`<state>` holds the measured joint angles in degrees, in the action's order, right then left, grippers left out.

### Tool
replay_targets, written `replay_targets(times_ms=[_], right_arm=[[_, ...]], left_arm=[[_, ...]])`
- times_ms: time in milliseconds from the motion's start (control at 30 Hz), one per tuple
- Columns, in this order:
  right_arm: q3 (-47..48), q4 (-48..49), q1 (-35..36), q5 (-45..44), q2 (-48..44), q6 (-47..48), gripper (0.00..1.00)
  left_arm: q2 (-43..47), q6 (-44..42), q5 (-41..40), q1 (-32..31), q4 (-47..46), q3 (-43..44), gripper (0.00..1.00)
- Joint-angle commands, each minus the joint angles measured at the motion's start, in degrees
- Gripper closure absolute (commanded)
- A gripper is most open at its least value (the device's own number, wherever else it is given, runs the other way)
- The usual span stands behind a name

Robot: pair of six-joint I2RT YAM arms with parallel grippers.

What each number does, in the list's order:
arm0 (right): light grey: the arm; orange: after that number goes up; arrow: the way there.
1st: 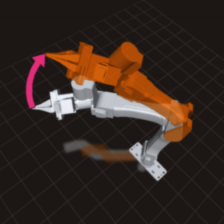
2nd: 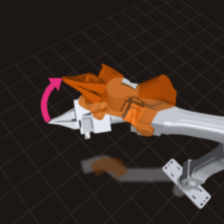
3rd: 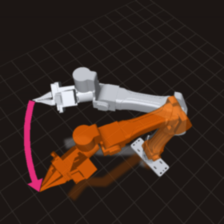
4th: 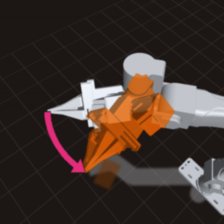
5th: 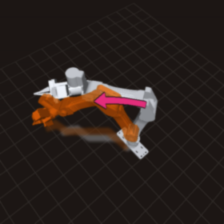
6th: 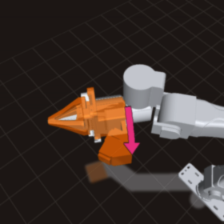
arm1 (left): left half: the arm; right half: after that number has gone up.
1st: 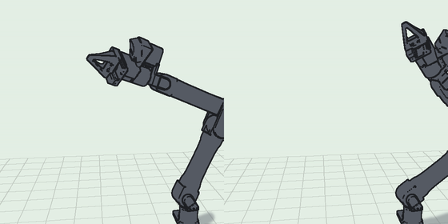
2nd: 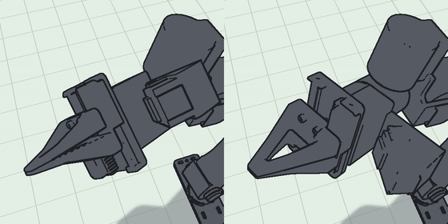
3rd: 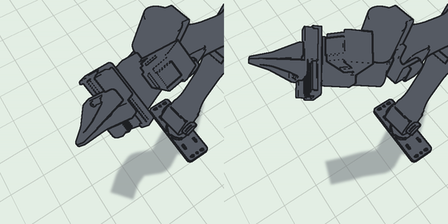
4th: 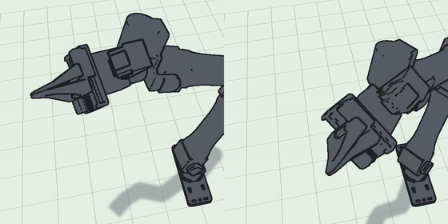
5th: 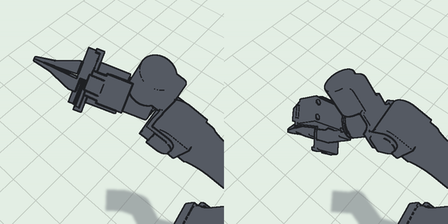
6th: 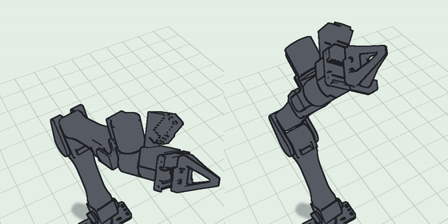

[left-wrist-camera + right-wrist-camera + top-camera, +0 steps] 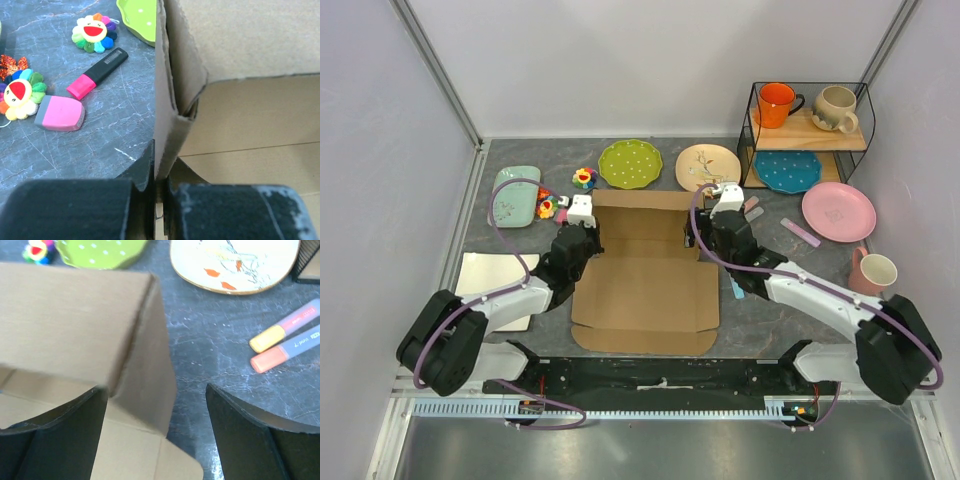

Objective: Fold the paper box

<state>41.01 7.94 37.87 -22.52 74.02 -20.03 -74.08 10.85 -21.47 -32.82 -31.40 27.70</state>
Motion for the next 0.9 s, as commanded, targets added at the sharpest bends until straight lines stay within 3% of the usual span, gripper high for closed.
replay_targets(times_ms=[0, 200, 300, 433, 600, 867], right_arm=[[0.12, -2.49, 0.80, 2.40, -5.63, -0.71, 0.14], [-3.81, -1.28, 1.51, 2.39, -6.86, -0.53, 0.19], [-7.69, 4.01, 1.95, 6.78, -13.45, -1.41, 0.14], [-4.37, -0.29, 1.95, 3.39, -19.08, -3.34, 0.06], [-0.33, -1.97, 1.86, 2.58, -22.60, -5.36, 0.02], [6.35, -0.31, -4.10, 5.02, -14.44, -9.32, 0.02]], left_arm=[[-1.06, 0.22, -2.87, -0.05, -2.62, 2.70, 0.98], [-0.80, 0.93, -3.57, -0.23, -1.56, 3.50, 0.98], [-0.62, -0.04, -3.66, -0.23, -1.91, 3.41, 0.98], [-1.06, -0.31, -3.66, -0.23, -3.67, 2.36, 0.98], [-1.85, 0.13, -3.66, -0.23, -5.16, 1.30, 0.98], [-2.38, 0.22, -3.58, -0.40, -4.81, 0.95, 0.98]])
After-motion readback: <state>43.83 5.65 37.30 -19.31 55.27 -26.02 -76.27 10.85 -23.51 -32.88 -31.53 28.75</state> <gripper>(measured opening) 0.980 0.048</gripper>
